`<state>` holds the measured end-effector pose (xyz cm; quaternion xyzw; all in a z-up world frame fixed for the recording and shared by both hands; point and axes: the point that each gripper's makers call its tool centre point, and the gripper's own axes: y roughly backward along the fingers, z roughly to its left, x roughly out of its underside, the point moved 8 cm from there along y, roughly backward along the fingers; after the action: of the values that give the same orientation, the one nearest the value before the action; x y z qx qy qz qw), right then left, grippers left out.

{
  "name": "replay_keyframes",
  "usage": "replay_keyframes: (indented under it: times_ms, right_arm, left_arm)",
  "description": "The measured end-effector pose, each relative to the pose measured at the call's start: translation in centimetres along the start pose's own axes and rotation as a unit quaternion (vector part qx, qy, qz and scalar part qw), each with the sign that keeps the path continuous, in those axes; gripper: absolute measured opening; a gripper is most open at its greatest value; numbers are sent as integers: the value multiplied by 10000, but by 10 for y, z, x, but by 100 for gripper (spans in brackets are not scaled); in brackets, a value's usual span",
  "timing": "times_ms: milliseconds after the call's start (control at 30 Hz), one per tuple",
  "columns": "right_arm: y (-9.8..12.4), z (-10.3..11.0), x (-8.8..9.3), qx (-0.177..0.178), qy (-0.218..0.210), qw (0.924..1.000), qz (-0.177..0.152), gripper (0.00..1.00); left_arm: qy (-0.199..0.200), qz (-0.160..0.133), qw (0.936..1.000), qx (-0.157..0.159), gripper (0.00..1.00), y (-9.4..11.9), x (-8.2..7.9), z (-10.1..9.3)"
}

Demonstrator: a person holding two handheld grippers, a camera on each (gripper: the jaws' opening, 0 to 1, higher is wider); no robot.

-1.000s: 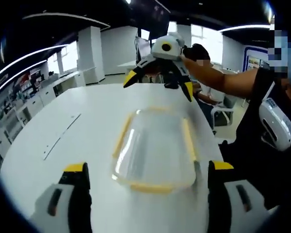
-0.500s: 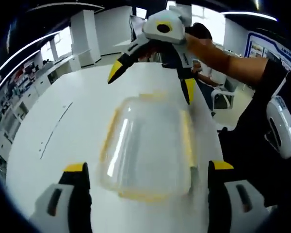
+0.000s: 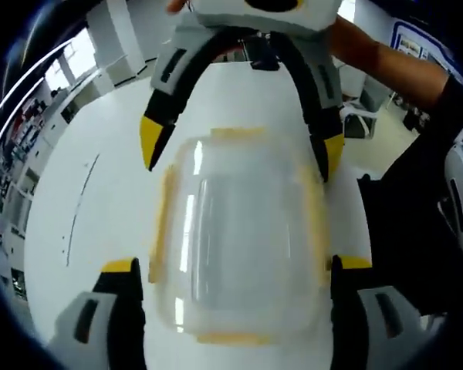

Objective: Snap each plastic latch of the storage box into its locked position after aligning the lid with the box until every specified latch is closed and the lid sits flush.

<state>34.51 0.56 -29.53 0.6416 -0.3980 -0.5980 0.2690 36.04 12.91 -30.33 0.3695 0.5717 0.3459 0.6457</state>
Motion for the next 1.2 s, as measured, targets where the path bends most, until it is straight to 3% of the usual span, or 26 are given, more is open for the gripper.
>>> replay_keyframes:
  times_ms: [200, 267, 367, 467, 633, 667, 767, 800, 900, 933, 1000, 1200]
  right_arm:
    - [6, -3, -6, 151, -64, 9998, -77, 100]
    - [9, 1, -3, 173, 77, 9996, 218, 100]
    - [10, -1, -1, 413, 379, 9976, 407, 100]
    - [15, -6, -7, 469, 173, 9987, 81, 100]
    - [16, -2, -6, 345, 111, 9993, 137, 100]
    - [15, 6, -2, 76, 34, 9994, 337, 100]
    - [9, 8, -5, 157, 145, 9996, 206, 100]
    - [7, 12, -1, 11, 87, 9991, 408, 100]
    - [1, 11, -2, 130, 183, 9990, 390, 100]
    - [0, 14, 1, -2, 213, 9986, 493, 100]
    - [-4, 12, 0, 103, 537, 9978, 373, 100]
    - [-13, 17, 7, -52, 536, 9977, 405, 100]
  left_arm:
    - [-45, -6, 10000, -57, 100, 10, -7, 3]
    - [-48, -22, 10000, -52, 100, 12, -8, 3]
    - [-54, 0, 10000, -38, 100, 13, -9, 2]
    - [-96, -7, 9999, -33, 100, 12, -11, 1]
    - [-136, -12, 9999, -67, 100, 13, -15, 2]
    - [-137, 8, 9999, -66, 100, 13, -15, 1]
    - [-103, -1, 9999, -67, 100, 10, -13, 2]
    - [-98, -7, 9999, -72, 100, 9, -12, 2]
    - [-101, -63, 9999, -116, 100, 7, -12, 1]
    - [-159, -88, 9998, -110, 100, 6, -13, 1]
    - [-259, -79, 9996, -85, 100, 6, -11, 0]
    - [-294, -101, 9995, 21, 100, 2, -10, -5]
